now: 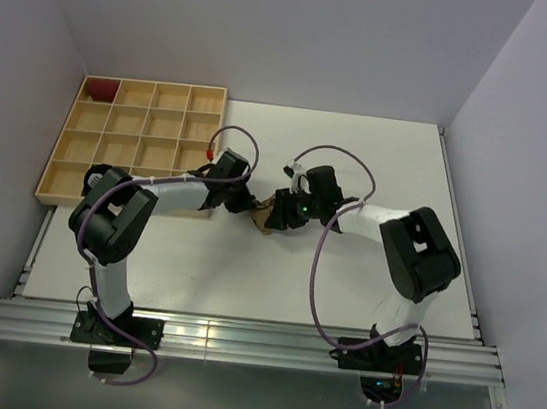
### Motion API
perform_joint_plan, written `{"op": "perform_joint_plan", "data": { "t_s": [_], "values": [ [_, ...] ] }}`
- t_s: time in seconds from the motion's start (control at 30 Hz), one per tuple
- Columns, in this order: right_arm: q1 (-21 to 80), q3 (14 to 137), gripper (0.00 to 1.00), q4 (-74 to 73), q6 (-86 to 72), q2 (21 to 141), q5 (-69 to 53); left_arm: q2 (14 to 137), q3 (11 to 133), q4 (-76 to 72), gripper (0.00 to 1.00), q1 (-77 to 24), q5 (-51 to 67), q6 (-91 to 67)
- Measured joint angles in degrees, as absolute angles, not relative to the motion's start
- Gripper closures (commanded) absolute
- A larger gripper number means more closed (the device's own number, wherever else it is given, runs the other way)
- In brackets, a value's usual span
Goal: Roll the socks
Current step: Roll the sock at the center of the board.
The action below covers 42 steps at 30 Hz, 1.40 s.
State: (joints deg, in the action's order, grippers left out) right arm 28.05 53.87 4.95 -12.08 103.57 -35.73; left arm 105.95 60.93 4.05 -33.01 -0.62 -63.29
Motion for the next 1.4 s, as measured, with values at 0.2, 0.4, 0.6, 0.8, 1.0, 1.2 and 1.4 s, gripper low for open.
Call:
{"op": "perform_joint_plan", "data": {
  "t_s": [0.2,0.4,0.6,0.8,1.0,1.2,1.4],
  "values": [
    [35.86,46.44,0.39,7.03,-8.67,91.29,-15.18,106.8,65.69,12.69,1.0,-33.15,-0.91,-59.75],
    [50.46,43.94,0.32,13.52,-0.78,83.61,5.23,107.79,69.32,19.55,1.0,-33.15,-0.86,-57.43],
    [59.16,45.3,0.32,16.01,6.17,89.34,16.4,108.25,70.48,21.58,1.0,-33.17,-0.73,-56.36],
    [62.15,46.19,0.32,18.02,12.01,97.51,24.38,108.51,71.07,22.26,1.0,-33.19,-0.67,-55.92],
    [62.5,47.86,0.32,19.94,15.79,100.4,28.1,108.51,71.07,22.26,1.0,-33.23,-0.69,-55.55],
    [62.48,50.35,0.38,19.84,17.04,103.63,30.02,108.57,71.18,22.28,1.0,-33.32,-0.78,-55.13],
    [61.45,50.74,0.79,17.19,15.31,105.08,30.37,108.57,71.18,22.2,0.99,-33.54,-1.26,-54.65]
  ]
}}
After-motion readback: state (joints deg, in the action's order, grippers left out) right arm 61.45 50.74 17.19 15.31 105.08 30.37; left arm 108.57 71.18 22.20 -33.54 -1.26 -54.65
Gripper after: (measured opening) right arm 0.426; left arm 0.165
